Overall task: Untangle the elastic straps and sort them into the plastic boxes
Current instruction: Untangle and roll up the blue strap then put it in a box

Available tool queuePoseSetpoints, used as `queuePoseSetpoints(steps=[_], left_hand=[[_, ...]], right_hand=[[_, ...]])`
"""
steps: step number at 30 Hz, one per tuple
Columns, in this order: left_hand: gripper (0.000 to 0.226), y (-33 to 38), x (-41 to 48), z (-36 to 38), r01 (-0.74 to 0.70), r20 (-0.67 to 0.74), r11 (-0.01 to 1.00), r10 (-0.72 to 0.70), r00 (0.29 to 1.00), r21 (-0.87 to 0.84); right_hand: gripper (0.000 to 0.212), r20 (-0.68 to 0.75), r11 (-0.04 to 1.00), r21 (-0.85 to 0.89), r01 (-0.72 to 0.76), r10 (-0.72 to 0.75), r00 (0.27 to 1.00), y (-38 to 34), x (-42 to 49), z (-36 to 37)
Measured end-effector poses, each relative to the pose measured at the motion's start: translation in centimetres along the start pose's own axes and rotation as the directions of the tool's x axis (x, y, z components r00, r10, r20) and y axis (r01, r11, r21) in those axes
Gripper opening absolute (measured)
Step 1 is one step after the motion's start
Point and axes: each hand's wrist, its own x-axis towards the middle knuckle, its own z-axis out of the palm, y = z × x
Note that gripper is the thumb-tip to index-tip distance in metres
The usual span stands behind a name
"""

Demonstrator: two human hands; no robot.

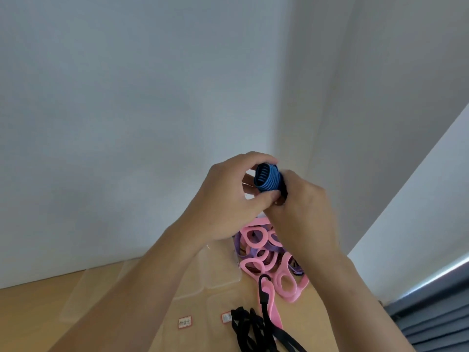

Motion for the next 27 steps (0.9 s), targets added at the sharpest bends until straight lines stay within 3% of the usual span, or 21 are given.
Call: queuePoseSetpoints(steps=[4, 7, 11, 19, 23, 27], left_hand=[[0.039, -0.1, -0.5, 1.6, -0.006, -0.208, 0.972, -0.043, 0.977, -0.233], [0.038, 0.1, -0.5, 1.6, -0.039, -0.295, 0.909, -0.094, 0.951, -0.416], [0.036, 0.1, -0.7, 1.2, -0.082, -0.320, 0.842, -0.110, 0.941, -0.533], [0.031, 0.4, -1.1, 1.7, -0.101, -0.336, 0.647, -0.251, 0.908, -0.756], [0.034, 1.0, -1.1, 2.1, -0.107, -0.372, 0.637, -0.298, 0.879, -0.763], [0.035, 1.8, -1.0, 2.2, -0.116, -0.325, 0.531, -0.320, 0.890, -0.840]], right_hand=[[0.050, -0.187, 0.997, 0.004, 0.082, -0.080, 0.979, -0.3, -0.3, -0.3], [0.043, -0.287, 0.968, 0.157, 0.196, -0.145, 0.947, -0.1, -0.5, 0.0], [0.037, -0.363, 0.888, 0.372, 0.271, -0.130, 0.923, 0.3, -0.8, 0.0], [0.037, -0.409, 0.879, 0.371, 0.299, -0.134, 0.902, -0.7, -1.0, -0.7], [0.023, -0.407, 0.854, 0.408, 0.323, -0.147, 0.901, -1.6, -2.2, -0.2], [0.023, -0.345, 0.799, 0.559, 0.219, -0.016, 0.939, -1.5, -2.3, 0.1]])
